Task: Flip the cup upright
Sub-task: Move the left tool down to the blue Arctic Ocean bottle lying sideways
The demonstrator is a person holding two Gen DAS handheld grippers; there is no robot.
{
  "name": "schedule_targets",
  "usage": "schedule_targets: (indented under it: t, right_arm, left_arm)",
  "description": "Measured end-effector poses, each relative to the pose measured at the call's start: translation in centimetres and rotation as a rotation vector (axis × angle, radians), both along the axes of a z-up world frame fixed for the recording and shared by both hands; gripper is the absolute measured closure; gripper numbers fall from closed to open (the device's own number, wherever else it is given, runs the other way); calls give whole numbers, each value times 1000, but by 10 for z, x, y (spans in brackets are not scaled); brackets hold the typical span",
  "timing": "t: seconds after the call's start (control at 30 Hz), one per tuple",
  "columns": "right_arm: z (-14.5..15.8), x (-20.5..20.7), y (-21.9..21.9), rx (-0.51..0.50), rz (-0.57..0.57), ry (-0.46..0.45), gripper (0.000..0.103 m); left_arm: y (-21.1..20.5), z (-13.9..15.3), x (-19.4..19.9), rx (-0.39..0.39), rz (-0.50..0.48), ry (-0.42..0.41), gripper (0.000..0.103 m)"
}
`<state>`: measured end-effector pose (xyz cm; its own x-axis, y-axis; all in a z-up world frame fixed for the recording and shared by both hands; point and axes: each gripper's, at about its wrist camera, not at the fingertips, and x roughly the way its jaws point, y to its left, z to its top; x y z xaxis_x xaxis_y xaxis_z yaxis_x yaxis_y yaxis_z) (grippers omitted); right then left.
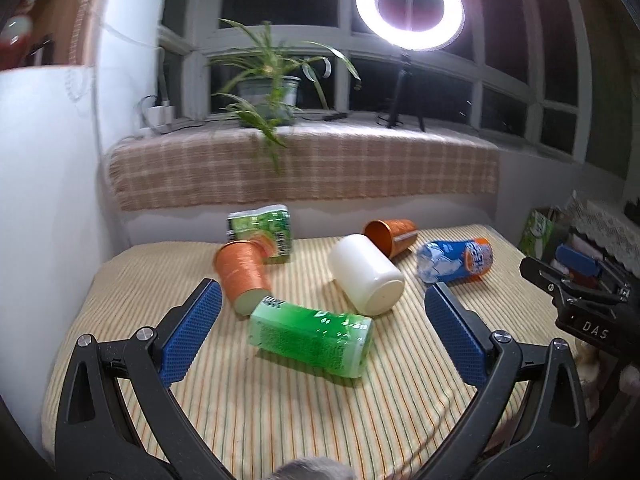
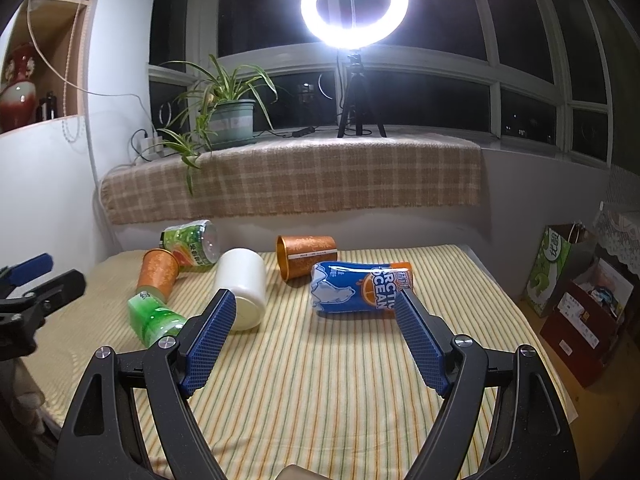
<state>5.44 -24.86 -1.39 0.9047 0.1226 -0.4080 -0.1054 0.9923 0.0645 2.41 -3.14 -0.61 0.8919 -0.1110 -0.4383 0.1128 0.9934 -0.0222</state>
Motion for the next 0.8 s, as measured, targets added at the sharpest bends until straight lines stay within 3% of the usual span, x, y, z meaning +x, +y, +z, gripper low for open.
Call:
schedule_targets:
  t: [0.33, 0.6, 0.8]
  right_arm:
    - [-19, 2, -29, 47, -36, 36, 21]
    - [-40, 7, -66, 97, -76, 82, 21]
    - [-55, 11, -92, 128, -99, 114, 21]
  left_arm:
    - [-73, 4, 64, 174, -377, 101, 0]
    - [-143, -8, 109, 289, -559, 194, 8]
    - [-179, -28, 146, 363, -638, 285, 11]
